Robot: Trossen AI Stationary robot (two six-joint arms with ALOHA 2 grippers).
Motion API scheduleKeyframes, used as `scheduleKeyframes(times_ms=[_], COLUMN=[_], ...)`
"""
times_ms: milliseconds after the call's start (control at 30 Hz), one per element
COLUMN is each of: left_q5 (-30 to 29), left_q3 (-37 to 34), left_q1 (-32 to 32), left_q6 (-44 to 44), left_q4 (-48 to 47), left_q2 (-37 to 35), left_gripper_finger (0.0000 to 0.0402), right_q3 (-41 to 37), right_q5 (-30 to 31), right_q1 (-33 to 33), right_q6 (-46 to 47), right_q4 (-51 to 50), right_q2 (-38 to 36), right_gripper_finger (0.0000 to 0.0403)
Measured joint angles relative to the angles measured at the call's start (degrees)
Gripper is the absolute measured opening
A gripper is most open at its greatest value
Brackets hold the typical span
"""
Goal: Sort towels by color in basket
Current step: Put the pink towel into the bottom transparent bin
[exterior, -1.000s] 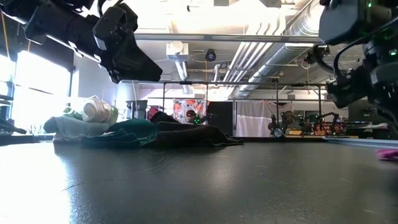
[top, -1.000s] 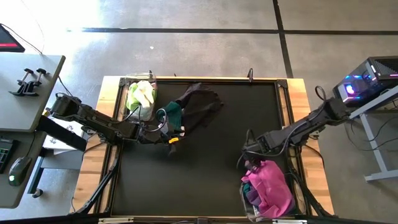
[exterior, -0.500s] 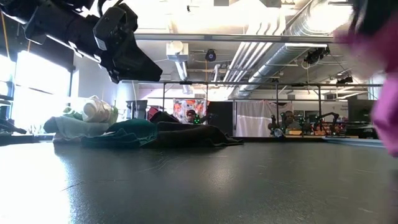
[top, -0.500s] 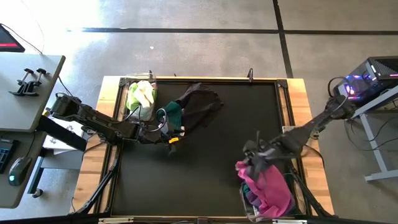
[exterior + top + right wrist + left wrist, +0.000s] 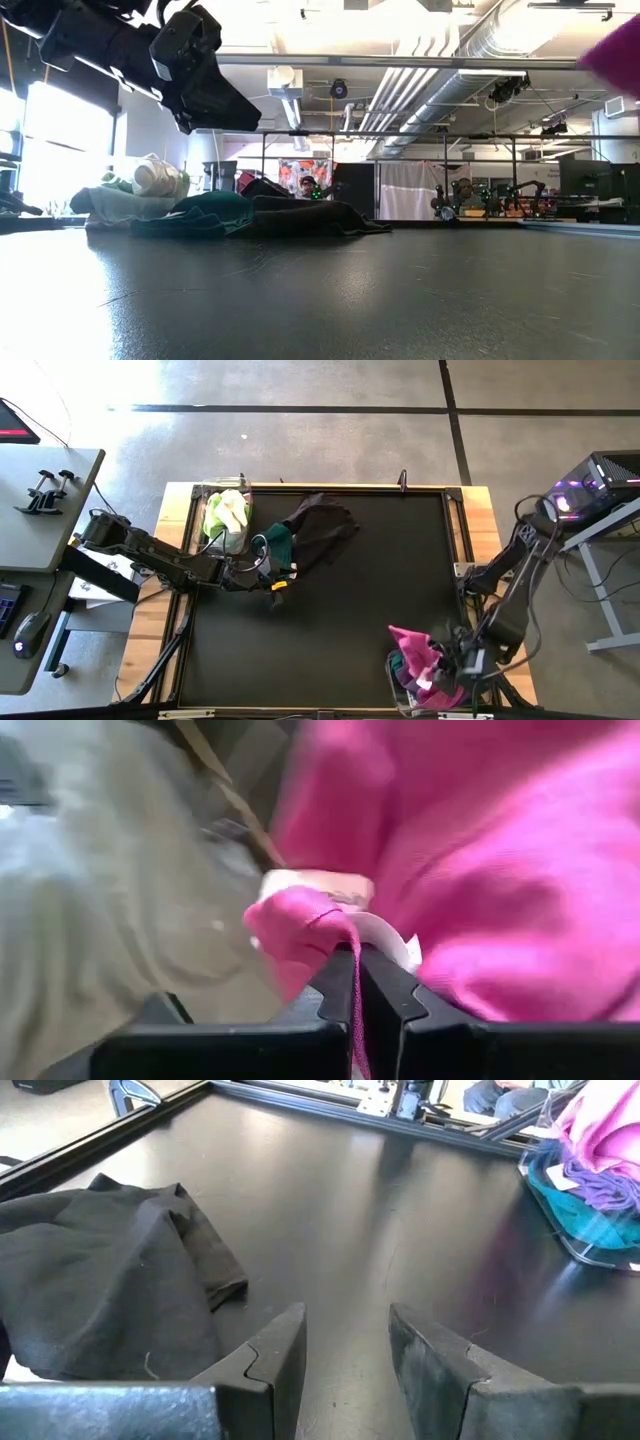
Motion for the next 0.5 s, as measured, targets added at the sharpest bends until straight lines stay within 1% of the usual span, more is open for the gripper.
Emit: scheduleKeyframes(times_ms=[67, 133, 267, 367, 433, 500], left_q5=[0.0, 0.0, 0.0, -0.5, -0.8, -0.9], left_q3=[0.0, 0.0, 0.0, 0.0, 0.0, 0.0], left_q1=[0.0, 0.0, 0.0, 0.0, 0.0, 0.0], left_q6=[0.0, 0.0, -0.5, -0.5, -0.5, -0.5], left_q4=[0.0, 0.0, 0.1, 0.1, 0.1, 0.1], left_q2=[0.0, 0.0, 0.0, 0.0, 0.0, 0.0], left_gripper_finger=[0.0129, 0.0129, 0.0129, 0.0129, 0.0129, 0.0129], right_q3=[-2.8, -6.2, -14.1, -19.4, -21.6, -21.6], right_q5=[-3.0, -5.8, -7.6, -11.1, -13.7, -16.8], right_q1=[0.7, 0.7, -1.0, -3.5, -5.2, -6.7], right_q6=[3.8, 6.2, 5.6, 5.4, 5.2, 3.3], right_q4=[1.2, 5.2, 14.8, 22.9, 25.7, 25.7], right_q2=[1.2, 2.3, 4.2, 4.3, 3.9, 4.1], right_gripper_finger=[0.0002, 0.0002, 0.0005, 0.0028, 0.0053, 0.0082])
